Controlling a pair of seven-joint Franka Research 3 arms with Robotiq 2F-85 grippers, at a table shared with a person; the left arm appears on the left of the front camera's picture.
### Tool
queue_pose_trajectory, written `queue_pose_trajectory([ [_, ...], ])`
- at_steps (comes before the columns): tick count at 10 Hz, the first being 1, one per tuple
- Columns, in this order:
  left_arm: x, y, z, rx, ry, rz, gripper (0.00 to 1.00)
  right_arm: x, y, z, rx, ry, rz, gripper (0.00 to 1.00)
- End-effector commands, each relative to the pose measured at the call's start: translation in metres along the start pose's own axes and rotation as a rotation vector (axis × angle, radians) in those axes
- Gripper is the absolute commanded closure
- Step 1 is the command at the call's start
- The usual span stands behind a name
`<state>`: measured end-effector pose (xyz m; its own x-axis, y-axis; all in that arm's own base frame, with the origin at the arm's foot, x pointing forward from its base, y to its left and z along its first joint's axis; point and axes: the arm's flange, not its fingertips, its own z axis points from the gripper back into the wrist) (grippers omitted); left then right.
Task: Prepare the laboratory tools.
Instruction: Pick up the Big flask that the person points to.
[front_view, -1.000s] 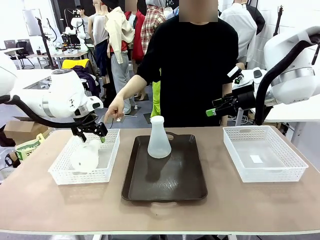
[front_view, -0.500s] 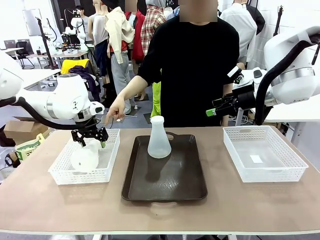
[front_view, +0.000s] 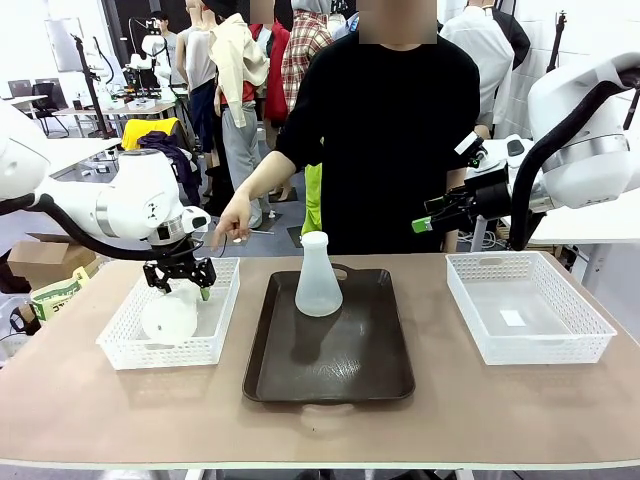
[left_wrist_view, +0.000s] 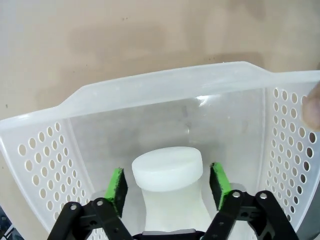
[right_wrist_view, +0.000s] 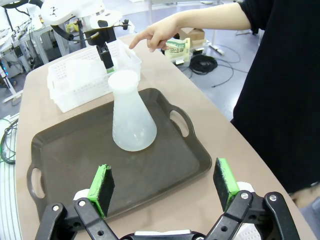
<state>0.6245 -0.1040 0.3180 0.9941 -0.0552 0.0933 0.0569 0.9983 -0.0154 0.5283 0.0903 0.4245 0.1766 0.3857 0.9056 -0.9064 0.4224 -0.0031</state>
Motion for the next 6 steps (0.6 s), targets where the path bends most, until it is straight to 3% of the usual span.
queue_pose_trajectory([
  [1,0.0068,-0.0009,0.0045,0.030,-0.006,0.030,0.54,0.0023,-0.0012,-0.0006,0.002,0.012,-0.012,0.00],
  [3,0.0078,-0.0004,0.0066,0.029,-0.040,0.025,0.93,0.0023,-0.0012,-0.0006,0.002,0.012,-0.012,0.00],
  [4,0.0080,-0.0014,0.0086,0.046,-0.052,0.018,1.00,0.0023,-0.0012,-0.0006,0.002,0.012,-0.012,0.00],
  [6,0.0067,-0.0037,0.0122,0.025,-0.036,0.011,1.00,0.0023,-0.0012,-0.0006,0.002,0.012,-0.012,0.00],
])
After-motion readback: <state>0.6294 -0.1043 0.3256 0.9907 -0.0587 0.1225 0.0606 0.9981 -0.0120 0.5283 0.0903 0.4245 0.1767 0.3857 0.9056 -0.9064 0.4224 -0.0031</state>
